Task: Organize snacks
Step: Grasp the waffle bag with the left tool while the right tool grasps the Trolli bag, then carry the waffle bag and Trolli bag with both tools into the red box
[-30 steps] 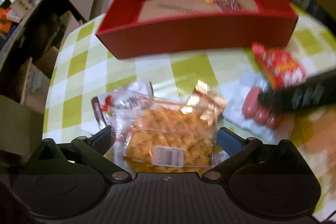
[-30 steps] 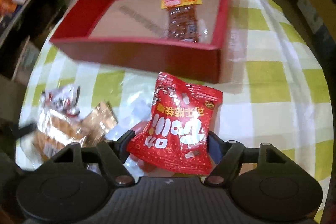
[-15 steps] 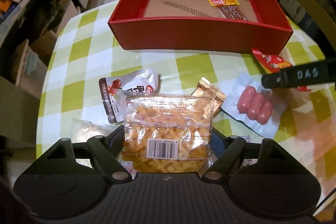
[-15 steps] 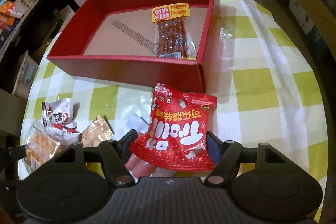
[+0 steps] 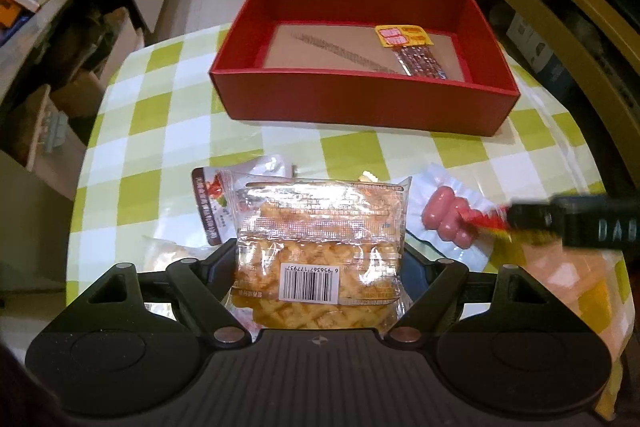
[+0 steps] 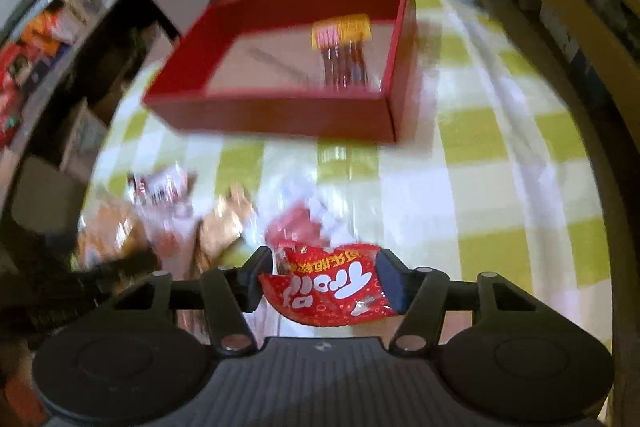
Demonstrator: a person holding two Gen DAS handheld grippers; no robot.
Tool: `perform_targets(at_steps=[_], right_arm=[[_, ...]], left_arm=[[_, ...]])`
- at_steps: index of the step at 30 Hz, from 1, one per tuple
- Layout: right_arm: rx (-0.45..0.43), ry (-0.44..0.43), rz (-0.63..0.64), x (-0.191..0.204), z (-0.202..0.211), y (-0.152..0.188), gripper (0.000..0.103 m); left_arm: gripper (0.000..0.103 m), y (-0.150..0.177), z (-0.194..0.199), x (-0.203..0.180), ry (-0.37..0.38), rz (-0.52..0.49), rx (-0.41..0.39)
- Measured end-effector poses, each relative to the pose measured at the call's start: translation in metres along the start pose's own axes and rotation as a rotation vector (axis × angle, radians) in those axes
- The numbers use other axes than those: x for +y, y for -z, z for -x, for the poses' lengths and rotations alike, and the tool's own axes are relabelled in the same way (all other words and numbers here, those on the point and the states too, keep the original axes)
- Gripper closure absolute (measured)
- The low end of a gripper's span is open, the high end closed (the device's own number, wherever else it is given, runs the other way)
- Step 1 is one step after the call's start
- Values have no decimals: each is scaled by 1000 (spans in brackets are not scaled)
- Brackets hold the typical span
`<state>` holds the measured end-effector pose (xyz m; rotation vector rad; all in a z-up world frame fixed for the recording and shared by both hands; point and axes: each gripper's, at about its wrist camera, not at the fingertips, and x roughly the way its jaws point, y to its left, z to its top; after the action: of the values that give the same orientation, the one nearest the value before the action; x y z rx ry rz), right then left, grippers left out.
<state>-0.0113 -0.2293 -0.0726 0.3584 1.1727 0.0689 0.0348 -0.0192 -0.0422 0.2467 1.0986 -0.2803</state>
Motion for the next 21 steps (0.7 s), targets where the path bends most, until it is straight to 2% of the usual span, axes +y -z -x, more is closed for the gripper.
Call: perform_targets(at_steps=[5, 8, 9, 11, 14, 16, 18, 21], right_arm=[[71, 45, 2, -3, -11, 9, 33], [80, 34, -26, -9, -17, 3, 15], [84, 27, -27, -9, -20, 1, 14], [104, 21, -12, -4, -29, 0, 14], [116, 67, -23, 2, -43, 5, 14], [71, 97, -16, 5, -44, 7, 13], [48, 133, 13, 6, -45, 9, 23], [42, 143, 68, 9, -42, 15, 32]], left_arm=[[19, 2, -4, 6, 2, 13, 26], [19, 3, -5, 8, 19, 19, 37], [19, 3, -6, 8, 19, 17, 39], [19, 4, -7, 7, 18, 14, 42], [19, 4, -10, 7, 21, 16, 55], [19, 4, -13, 7, 25, 17, 63], [19, 4, -15, 5, 23, 17, 70], [19, 6, -14, 4, 21, 12, 68]])
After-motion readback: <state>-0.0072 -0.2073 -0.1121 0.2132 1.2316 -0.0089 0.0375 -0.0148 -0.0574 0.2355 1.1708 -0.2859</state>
